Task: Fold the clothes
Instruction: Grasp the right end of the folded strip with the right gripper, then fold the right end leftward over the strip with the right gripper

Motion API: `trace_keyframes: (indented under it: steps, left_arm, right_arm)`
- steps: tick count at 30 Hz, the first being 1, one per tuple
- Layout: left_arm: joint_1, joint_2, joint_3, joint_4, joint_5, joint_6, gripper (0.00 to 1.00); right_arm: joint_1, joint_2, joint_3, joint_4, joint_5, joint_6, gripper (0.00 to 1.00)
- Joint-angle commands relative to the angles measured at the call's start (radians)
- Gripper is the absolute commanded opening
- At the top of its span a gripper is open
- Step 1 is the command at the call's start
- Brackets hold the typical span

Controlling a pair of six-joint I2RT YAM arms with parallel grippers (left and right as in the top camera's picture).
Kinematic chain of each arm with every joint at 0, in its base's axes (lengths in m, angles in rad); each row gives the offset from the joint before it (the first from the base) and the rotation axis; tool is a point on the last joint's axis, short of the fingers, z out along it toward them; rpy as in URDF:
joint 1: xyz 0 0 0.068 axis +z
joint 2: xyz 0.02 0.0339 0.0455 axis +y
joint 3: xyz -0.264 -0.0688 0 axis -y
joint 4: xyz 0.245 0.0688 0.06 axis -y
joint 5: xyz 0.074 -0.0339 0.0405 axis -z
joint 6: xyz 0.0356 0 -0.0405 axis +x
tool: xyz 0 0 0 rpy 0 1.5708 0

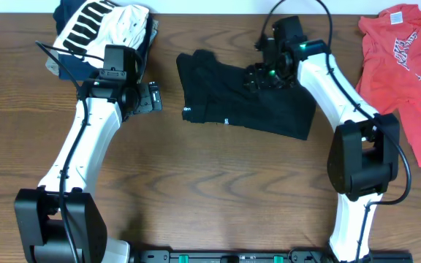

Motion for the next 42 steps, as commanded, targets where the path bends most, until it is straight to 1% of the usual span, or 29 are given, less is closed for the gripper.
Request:
trace_keyframes:
  steps: [1, 5, 8, 12, 17, 24, 28, 33, 35, 36, 38, 40, 42]
  left_arm:
    - [0.004, -0.005, 0.011, 0.005, -0.015, 0.010, 0.98]
    - [0.004, -0.004, 0.007, 0.014, -0.015, 0.011, 0.98]
    - [0.004, -0.003, 0.007, 0.019, -0.015, 0.010, 0.98]
    - [0.004, 0.004, 0.007, 0.027, -0.015, 0.010, 0.98]
    - [0.004, 0.006, 0.007, 0.027, -0.015, 0.010, 0.98]
    - [0.004, 0.006, 0.007, 0.032, -0.015, 0.010, 0.98]
    - [0.004, 0.006, 0.007, 0.031, -0.015, 0.011, 0.98]
    - [0.004, 0.006, 0.007, 0.031, -0.015, 0.010, 0.98]
    - [0.004, 0.006, 0.007, 0.031, -0.015, 0.010, 0.98]
    - [0.004, 0.006, 0.007, 0.031, -0.015, 0.010, 0.98]
    - [0.004, 0.006, 0.007, 0.031, -0.015, 0.011, 0.98]
    - [0.004, 0.006, 0.007, 0.031, -0.015, 0.011, 0.98]
    - [0.004, 0.006, 0.007, 0.031, -0.015, 0.011, 0.98]
  right_arm:
    - [-0.031, -0.062, 0.037, -0.040, -0.033, -0.023, 0.77]
    - [-0.080, -0.070, 0.034, -0.130, 0.100, -0.015, 0.79]
    - [-0.107, -0.063, 0.006, -0.131, 0.136, -0.016, 0.78]
    - [-0.128, -0.046, -0.055, -0.066, 0.140, -0.016, 0.74]
    - [-0.134, -0.031, -0.137, 0.007, 0.119, -0.016, 0.64]
    - [-0.131, -0.029, -0.181, 0.065, 0.136, -0.036, 0.59]
    - [-0.132, -0.029, -0.224, 0.126, 0.135, -0.054, 0.56]
    - [-0.131, -0.029, -0.290, 0.192, 0.123, -0.072, 0.44]
    - [-0.131, -0.029, -0.308, 0.201, 0.123, -0.072, 0.34]
    - [-0.131, -0.029, -0.310, 0.200, 0.123, -0.072, 0.26]
    - [-0.131, -0.032, -0.308, 0.204, 0.121, -0.072, 0.17]
    - [-0.131, -0.043, -0.300, 0.204, 0.108, -0.072, 0.11]
    - [-0.131, -0.060, -0.286, 0.202, 0.088, -0.072, 0.09]
